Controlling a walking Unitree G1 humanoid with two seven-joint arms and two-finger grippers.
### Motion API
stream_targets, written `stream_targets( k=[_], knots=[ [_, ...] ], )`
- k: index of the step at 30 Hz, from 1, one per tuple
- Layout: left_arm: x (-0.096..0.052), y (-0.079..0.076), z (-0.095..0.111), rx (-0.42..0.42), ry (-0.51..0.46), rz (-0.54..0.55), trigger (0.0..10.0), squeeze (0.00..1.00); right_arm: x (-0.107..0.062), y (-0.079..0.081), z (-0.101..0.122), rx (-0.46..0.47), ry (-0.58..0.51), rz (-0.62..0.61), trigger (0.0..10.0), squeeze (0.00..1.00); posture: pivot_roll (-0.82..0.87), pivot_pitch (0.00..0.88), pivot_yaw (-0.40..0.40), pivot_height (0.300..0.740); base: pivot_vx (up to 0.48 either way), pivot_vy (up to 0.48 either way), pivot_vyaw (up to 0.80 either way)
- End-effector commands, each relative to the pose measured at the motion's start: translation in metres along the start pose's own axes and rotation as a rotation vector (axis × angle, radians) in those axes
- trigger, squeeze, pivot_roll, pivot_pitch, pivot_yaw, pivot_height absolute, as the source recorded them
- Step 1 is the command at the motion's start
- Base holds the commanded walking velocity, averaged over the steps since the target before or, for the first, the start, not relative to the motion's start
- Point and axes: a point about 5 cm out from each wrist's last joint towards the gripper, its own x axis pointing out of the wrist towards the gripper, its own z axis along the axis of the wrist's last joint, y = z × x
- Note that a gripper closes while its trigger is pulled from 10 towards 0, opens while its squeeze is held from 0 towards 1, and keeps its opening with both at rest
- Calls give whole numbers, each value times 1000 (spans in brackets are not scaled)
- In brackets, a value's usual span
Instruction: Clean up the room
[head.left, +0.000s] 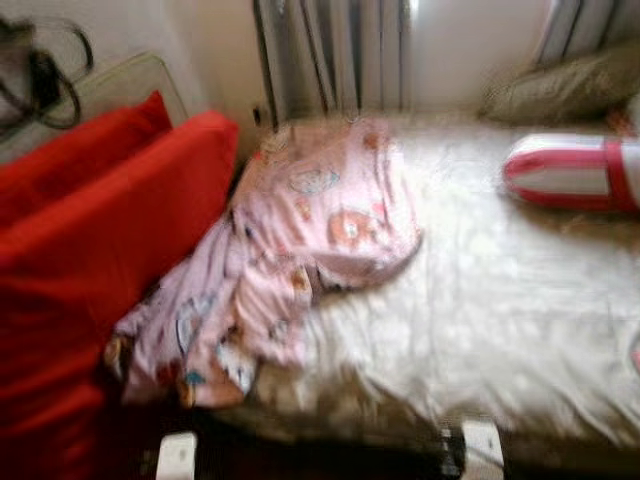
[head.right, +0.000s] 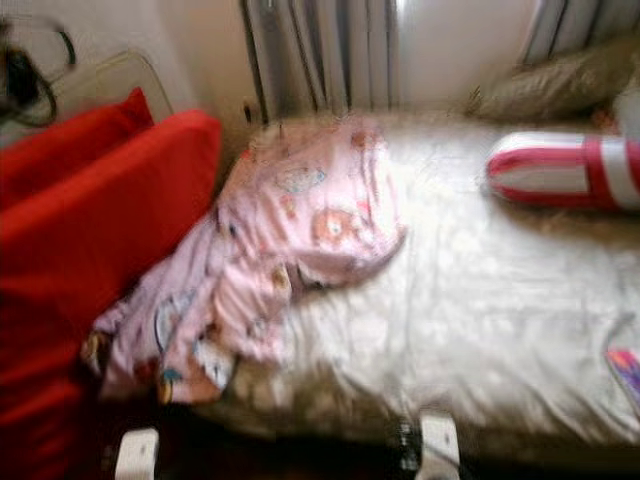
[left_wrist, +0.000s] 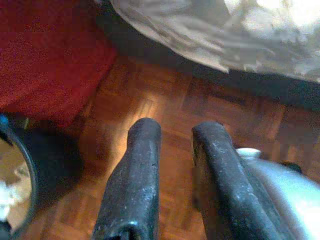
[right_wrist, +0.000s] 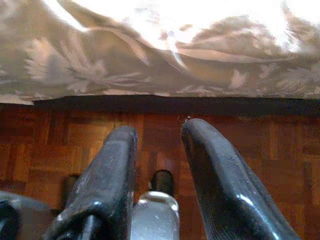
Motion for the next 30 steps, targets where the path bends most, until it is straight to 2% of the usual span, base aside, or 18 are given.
stream_targets(
  k=[1, 16, 30],
  knots=[
    [-2, 10, 0, 8, -4, 32, 10000, 0, 2, 13, 4, -2, -10, 32, 10000, 0, 52, 0, 72, 740, 0, 0, 0],
    [-3, 14, 0, 5, -14, 32, 10000, 0, 2, 14, 5, -27, -12, 40, 10000, 0, 56, 0, 70, 740, 0, 0, 0],
    [-3, 14, -1, -2, -8, 36, 10000, 0, 2, 15, 4, -37, -6, 48, 10000, 0, 57, 0, 70, 740, 0, 0, 800]
  ],
)
